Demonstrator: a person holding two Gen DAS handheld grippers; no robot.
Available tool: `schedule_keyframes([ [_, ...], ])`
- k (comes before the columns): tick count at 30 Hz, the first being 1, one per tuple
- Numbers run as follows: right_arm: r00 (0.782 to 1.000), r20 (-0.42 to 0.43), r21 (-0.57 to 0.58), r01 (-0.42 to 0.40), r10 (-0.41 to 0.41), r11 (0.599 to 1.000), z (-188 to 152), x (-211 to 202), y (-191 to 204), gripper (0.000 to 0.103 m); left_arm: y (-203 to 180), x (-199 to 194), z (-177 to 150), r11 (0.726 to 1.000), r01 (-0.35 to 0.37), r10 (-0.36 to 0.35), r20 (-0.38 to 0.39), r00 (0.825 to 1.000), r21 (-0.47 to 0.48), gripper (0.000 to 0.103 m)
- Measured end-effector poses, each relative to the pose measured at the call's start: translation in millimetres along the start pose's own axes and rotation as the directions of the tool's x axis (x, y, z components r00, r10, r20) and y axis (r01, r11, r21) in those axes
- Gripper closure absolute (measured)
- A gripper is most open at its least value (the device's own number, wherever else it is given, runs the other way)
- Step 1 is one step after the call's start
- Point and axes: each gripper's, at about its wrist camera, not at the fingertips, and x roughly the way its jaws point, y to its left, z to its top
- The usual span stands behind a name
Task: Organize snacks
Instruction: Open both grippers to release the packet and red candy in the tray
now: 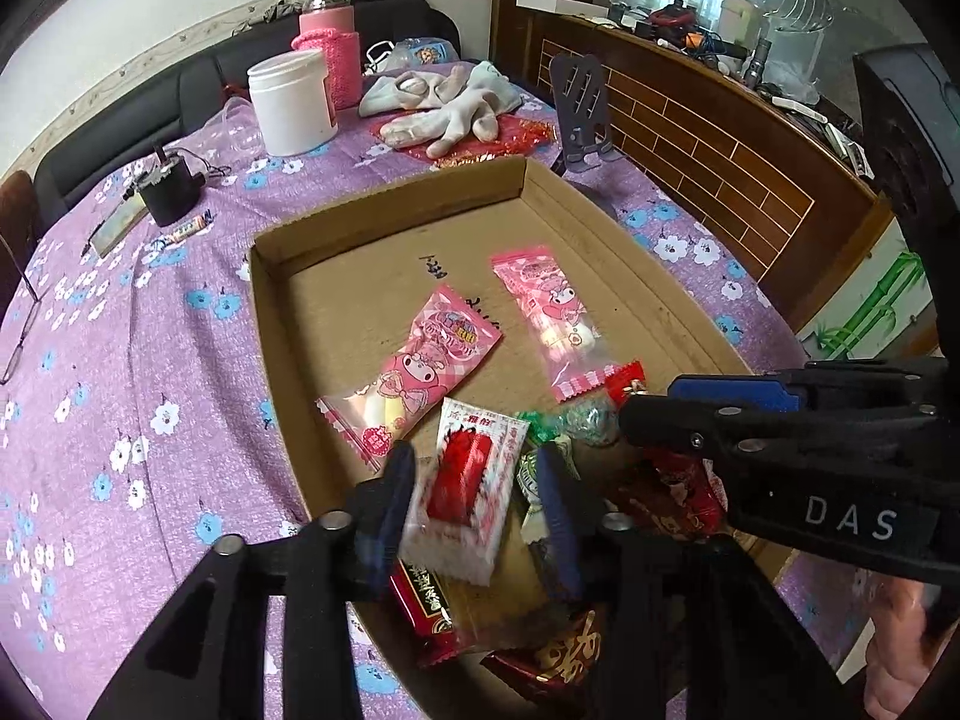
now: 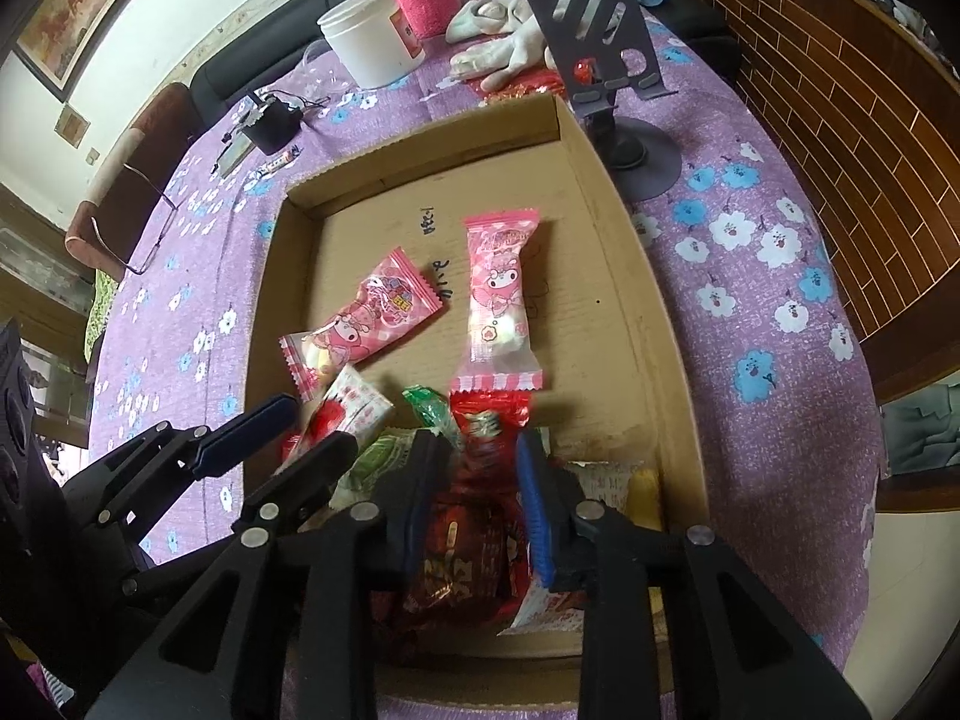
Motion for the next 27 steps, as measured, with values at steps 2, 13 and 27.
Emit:
schedule_keyframes([
  [2, 1.0, 0.006, 0.0, -0.001, 0.001, 1.0, -1, -3, 0, 0.076, -2, -3, 0, 1.0, -0.005, 0.005, 0.006, 1.0, 0.007, 0.056],
  [13, 0.999, 0.036, -0.012, -0.002, 0.002, 1.0, -15, -23, 1, 0.072, -9, -28, -5, 0.997, -0.078, 0.077, 0.056, 0.995, 0.016, 0.04],
  [27, 0.99, 0.11, 0.066, 0.085, -0.092, 0.994, -47, -48, 9, 0.051, -8, -52, -28, 0.991, -0.09, 0.078, 0.114, 0.99, 0.097, 0.012],
])
